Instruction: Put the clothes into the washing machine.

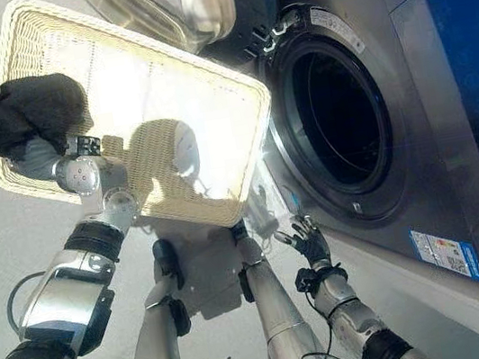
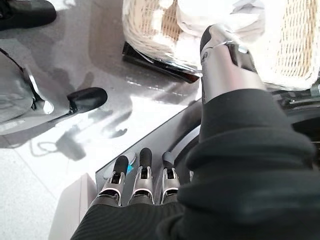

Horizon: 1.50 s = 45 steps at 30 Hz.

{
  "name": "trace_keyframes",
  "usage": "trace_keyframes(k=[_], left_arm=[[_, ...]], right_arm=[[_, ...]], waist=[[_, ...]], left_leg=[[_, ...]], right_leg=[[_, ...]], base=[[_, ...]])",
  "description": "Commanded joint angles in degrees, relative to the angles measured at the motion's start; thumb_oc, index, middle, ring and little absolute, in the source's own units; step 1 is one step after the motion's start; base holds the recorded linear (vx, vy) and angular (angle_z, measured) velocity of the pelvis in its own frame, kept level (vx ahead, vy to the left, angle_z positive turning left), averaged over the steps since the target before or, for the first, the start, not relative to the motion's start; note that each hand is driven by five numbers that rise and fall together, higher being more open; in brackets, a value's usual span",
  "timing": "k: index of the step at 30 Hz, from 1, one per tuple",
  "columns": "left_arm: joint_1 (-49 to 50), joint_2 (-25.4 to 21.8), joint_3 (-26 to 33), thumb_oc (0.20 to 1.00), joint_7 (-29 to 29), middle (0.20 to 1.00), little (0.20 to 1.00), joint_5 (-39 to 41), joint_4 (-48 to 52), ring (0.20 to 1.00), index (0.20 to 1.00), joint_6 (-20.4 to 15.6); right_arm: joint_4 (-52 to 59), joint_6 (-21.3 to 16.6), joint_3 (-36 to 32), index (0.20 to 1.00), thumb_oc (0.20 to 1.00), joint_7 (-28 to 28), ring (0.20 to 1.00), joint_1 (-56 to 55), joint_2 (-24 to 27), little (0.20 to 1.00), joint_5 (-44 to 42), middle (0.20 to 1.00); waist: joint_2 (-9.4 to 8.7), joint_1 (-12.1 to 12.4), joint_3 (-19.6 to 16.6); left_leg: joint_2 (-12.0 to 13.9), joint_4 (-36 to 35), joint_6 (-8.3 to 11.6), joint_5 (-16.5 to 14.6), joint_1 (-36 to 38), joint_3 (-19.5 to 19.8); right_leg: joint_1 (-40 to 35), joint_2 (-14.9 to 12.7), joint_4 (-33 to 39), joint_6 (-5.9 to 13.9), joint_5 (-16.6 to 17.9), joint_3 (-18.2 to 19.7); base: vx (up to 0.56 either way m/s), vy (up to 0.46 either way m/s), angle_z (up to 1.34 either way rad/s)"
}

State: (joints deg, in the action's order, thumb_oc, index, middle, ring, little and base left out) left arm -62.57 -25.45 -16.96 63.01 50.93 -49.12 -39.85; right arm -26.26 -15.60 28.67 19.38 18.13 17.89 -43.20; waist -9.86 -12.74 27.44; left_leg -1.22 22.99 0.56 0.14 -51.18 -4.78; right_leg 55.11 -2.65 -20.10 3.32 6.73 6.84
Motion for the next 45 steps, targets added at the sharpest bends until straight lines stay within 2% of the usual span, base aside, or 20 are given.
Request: trace_keyframes(k=[1, 8, 13, 19, 20, 21, 23, 25, 26, 27, 28, 29, 30, 32, 33, 34, 35, 40, 43, 45], left_arm=[[5.84, -0.75, 5.52, 0.200, -2.67, 0.200, 0.200, -16.74, 6.30, 0.200, 0.200, 1.89], [16.34, -1.05, 7.67, 0.200, -8.81, 0.200, 0.200, -27.30, 14.27, 0.200, 0.200, 4.91], [19.55, -1.58, 7.92, 0.200, -11.79, 0.200, 0.200, -31.08, 16.17, 0.200, 0.200, 5.31], [25.40, -2.69, 6.78, 0.200, -21.25, 0.200, 0.200, -35.94, 22.36, 0.200, 0.200, 6.50], [27.02, -2.48, 6.18, 0.200, -26.32, 0.200, 0.200, -34.62, 24.61, 0.200, 0.200, 6.88], [27.33, -2.50, 6.04, 0.200, -27.86, 0.200, 0.200, -34.01, 25.02, 0.200, 0.200, 7.12], [29.14, -2.45, 4.73, 0.200, -37.41, 0.200, 0.200, -29.52, 27.68, 0.200, 0.200, 7.73], [30.21, -2.71, 4.00, 0.200, -42.88, 0.200, 0.200, -27.07, 29.23, 0.200, 0.200, 8.14], [31.54, -2.80, 3.16, 0.200, -51.24, 0.200, 0.200, -22.58, 31.19, 0.200, 0.200, 9.06], [32.36, -3.04, 2.57, 0.200, -55.97, 0.200, 0.200, -19.59, 32.83, 0.200, 0.200, 10.22], [33.15, -3.23, 1.85, 0.200, -63.72, 0.200, 0.200, -14.25, 34.54, 0.200, 0.200, 12.94], [33.50, -3.24, 1.47, 0.200, -65.38, 0.200, 0.200, -13.40, 35.41, 0.200, 0.200, 13.50], [34.05, -3.45, 0.45, 0.200, -70.99, 0.200, 0.200, -10.03, 37.14, 0.200, 0.200, 15.87], [34.14, -3.56, 0.27, 0.200, -72.99, 0.200, 0.200, -8.86, 37.41, 0.200, 0.200, 16.64], [34.50, -4.14, -1.56, 0.200, -78.34, 0.200, 0.200, -6.08, 40.42, 0.200, 0.200, 19.68], [34.29, -4.45, -2.21, 0.200, -80.47, 0.200, 0.200, -4.75, 41.16, 0.200, 0.200, 20.70], [33.98, -5.07, -3.73, 0.200, -84.33, 0.200, 0.200, -2.96, 43.39, 0.200, 0.200, 23.61], [31.69, -7.64, -8.32, 0.200, -89.76, 0.200, 0.200, -0.33, 47.31, 0.200, 0.200, 29.48], [31.01, -8.41, -9.86, 0.200, -90.48, 0.200, 0.200, 0.79, 48.24, 0.200, 0.200, 30.57], [29.95, -9.34, -11.73, 0.200, -90.93, 0.200, 0.200, 1.65, 49.92, 0.200, 0.200, 32.17]], right_arm=[[8.22, -4.97, -3.77, 1.000, 1.000, 2.20, 1.000, -2.77, 2.65, 1.000, 9.25, 1.000], [12.28, -4.89, -6.61, 1.000, 1.000, 2.80, 1.000, -2.06, 2.07, 1.000, 14.89, 1.000], [13.15, -4.21, -7.54, 1.000, 1.000, 2.66, 1.000, -1.99, 2.01, 1.000, 16.52, 1.000], [16.20, -6.30, -9.25, 1.000, 1.000, 2.49, 1.000, -2.35, 3.68, 1.000, 22.30, 1.000], [17.59, -6.91, -9.72, 1.000, 1.000, 2.40, 1.000, -1.87, 4.20, 1.000, 25.85, 1.000], [17.86, -7.10, -9.75, 1.000, 1.000, 2.34, 1.000, -1.71, 4.37, 1.000, 26.65, 1.000], [19.75, -6.21, -9.80, 1.000, 1.000, 1.03, 1.000, 0.50, 5.72, 1.000, 29.89, 1.000], [20.73, -5.54, -9.62, 1.000, 1.000, -0.42, 1.000, 1.81, 6.60, 1.000, 31.71, 1.000], [21.97, -4.06, -9.26, 1.000, 1.000, -2.84, 1.000, 3.74, 7.97, 1.000, 32.80, 1.000], [22.65, -3.27, -8.85, 1.000, 1.000, -4.24, 1.000, 4.53, 8.72, 1.000, 33.88, 1.000], [23.38, -2.31, -8.06, 1.000, 1.000, -5.31, 1.000, 5.74, 9.65, 1.000, 35.50, 1.000], [23.52, -1.89, -7.75, 1.000, 1.000, -5.70, 1.000, 6.33, 10.07, 1.000, 35.87, 1.000], [23.84, -0.84, -6.99, 1.000, 1.000, -7.12, 1.000, 7.81, 11.02, 1.000, 36.46, 1.000], [23.90, -0.54, -6.80, 1.000, 1.000, -7.70, 1.000, 8.15, 11.22, 1.000, 36.67, 1.000], [23.68, 0.35, -5.01, 1.000, 1.000, -8.39, 1.000, 10.42, 12.73, 1.000, 37.31, 1.000], [23.57, 0.87, -4.40, 1.000, 1.000, -8.89, 1.000, 11.43, 13.11, 1.000, 37.43, 1.000], [23.09, 1.79, -2.67, 1.000, 1.000, -9.69, 1.000, 13.45, 13.80, 1.000, 36.39, 1.000], [22.97, 3.15, 1.28, 1.000, 1.000, -10.93, 1.000, 16.88, 14.95, 1.000, 34.59, 1.000], [23.30, 4.21, 2.69, 1.000, 1.000, -11.17, 1.000, 17.39, 15.19, 1.000, 34.28, 1.000], [23.92, 6.74, 4.98, 1.000, 1.000, -13.00, 1.000, 18.30, 15.74, 1.000, 32.55, 1.000]], waist=[[6.19, 0.41, 2.35], [7.67, 3.83, 2.35], [8.28, 4.93, 2.35], [9.75, 6.51, 2.35], [10.18, 6.86, 2.35], [10.27, 6.93, 2.35], [10.82, 7.47, 2.35], [11.11, 7.72, 2.35], [11.47, 8.05, 2.35], [11.68, 8.22, 2.35], [11.99, 8.44, 2.35], [12.10, 8.54, 2.35], [12.38, 8.74, 2.35], [12.45, 8.77, 2.35], [12.76, 9.11, 2.35], [12.88, 9.20, 2.35], [13.15, 9.44, 2.35], [13.58, 9.58, 2.35], [13.61, 9.46, 2.35], [13.57, 9.32, 2.35]], left_leg=[[-1.65, -3.65, 0.71, -1.98, 7.90, -2.53], [-1.89, -8.16, 1.36, -0.16, 12.75, -1.22], [-1.88, -9.51, 1.58, 0.46, 14.37, -0.82], [-1.63, -12.82, 1.53, 1.65, 17.59, -0.65], [-1.73, -13.21, 1.50, 1.81, 18.28, -0.56], [-1.75, -13.30, 1.49, 1.84, 18.45, -0.53], [-1.90, -13.53, 1.46, 1.99, 19.13, -0.43], [-2.00, -13.71, 1.42, 2.04, 19.57, -0.43], [-2.15, -14.09, 1.41, 2.19, 20.18, -0.47], [-2.23, -14.25, 1.41, 2.25, 20.46, -0.47], [-2.31, -14.67, 1.41, 2.35, 20.96, -0.58], [-2.35, -14.86, 1.39, 2.40, 21.18, -0.66], [-2.44, -15.30, 1.31, 2.48, 21.68, -0.81], [-2.45, -15.42, 1.29, 2.50, 21.80, -0.84], [-2.54, -15.63, 1.21, 2.47, 22.17, -1.08], [-2.56, -15.79, 1.16, 2.66, 22.12, -1.18], [-2.69, -15.74, 1.03, 2.59, 22.18, -1.31], [-2.78, -16.19, 0.80, 2.71, 22.66, -1.58], [-2.83, -16.15, 0.80, 2.51, 22.88, -1.71], [-2.82, -16.43, 0.71, 2.59, 23.04, -2.07]], right_leg=[[-7.43, 5.28, 2.65, -2.14, -4.97, -5.63], [-13.68, 3.93, 5.64, -1.83, -5.37, -8.50], [-15.57, 3.39, 6.44, -1.65, -5.50, -9.54], [-18.51, 2.57, 7.60, -1.10, -5.67, -10.98], [-19.22, 2.35, 7.60, -0.89, -5.80, -11.26], [-19.39, 2.28, 7.62, -0.84, -5.82, -11.32], [-20.13, 1.84, 7.57, -0.55, -5.86, -11.77], [-20.59, 1.59, 7.66, -0.37, -5.85, -12.00], [-21.24, 1.22, 7.93, -0.17, -5.73, -12.27], [-21.58, 1.05, 8.14, -0.06, -5.64, -12.39], [-22.08, 0.82, 8.54, 0.09, -5.47, -12.56], [-22.32, 0.71, 8.76, 0.14, -5.37, -12.66], [-22.80, 0.49, 9.23, 0.26, -5.15, -12.90], [-22.91, 0.45, 9.36, 0.28, -5.10, -12.96], [-23.32, 0.10, 9.84, 0.38, -4.84, -13.32], [-23.24, 0.05, 10.10, 0.37, -4.49, -13.38], [-23.39, -0.15, 10.25, 0.33, -4.40, -13.52], [-23.85, -0.38, 10.60, 0.38, -4.11, -13.67], [-24.06, -0.48, 10.65, 0.41, -4.19, -13.73], [-24.19, -0.40, 11.04, 0.38, -3.99, -13.71]], base=[[-0.13, 0.039, 0.47], [-0.04, -0.002, 0.22], [-0.02, 0.013, 0.00], [-0.03, 0.028, 0.02], [-0.04, 0.017, 0.00], [-0.04, 0.017, 0.01], [-0.04, 0.011, 0.04], [-0.03, 0.013, 0.06], [-0.04, 0.016, 0.02], [-0.04, 0.020, 0.01], [0.00, 0.000, 0.00], [-0.02, 0.018, 0.04], [0.00, 0.000, 0.00], [-0.01, 0.010, 0.15], [-0.03, 0.010, 0.16], [-0.04, 0.014, 0.05], [0.00, 0.000, 0.00], [0.00, 0.000, 0.00], [0.00, 0.000, 0.00], [0.00, -0.008, -0.02]])
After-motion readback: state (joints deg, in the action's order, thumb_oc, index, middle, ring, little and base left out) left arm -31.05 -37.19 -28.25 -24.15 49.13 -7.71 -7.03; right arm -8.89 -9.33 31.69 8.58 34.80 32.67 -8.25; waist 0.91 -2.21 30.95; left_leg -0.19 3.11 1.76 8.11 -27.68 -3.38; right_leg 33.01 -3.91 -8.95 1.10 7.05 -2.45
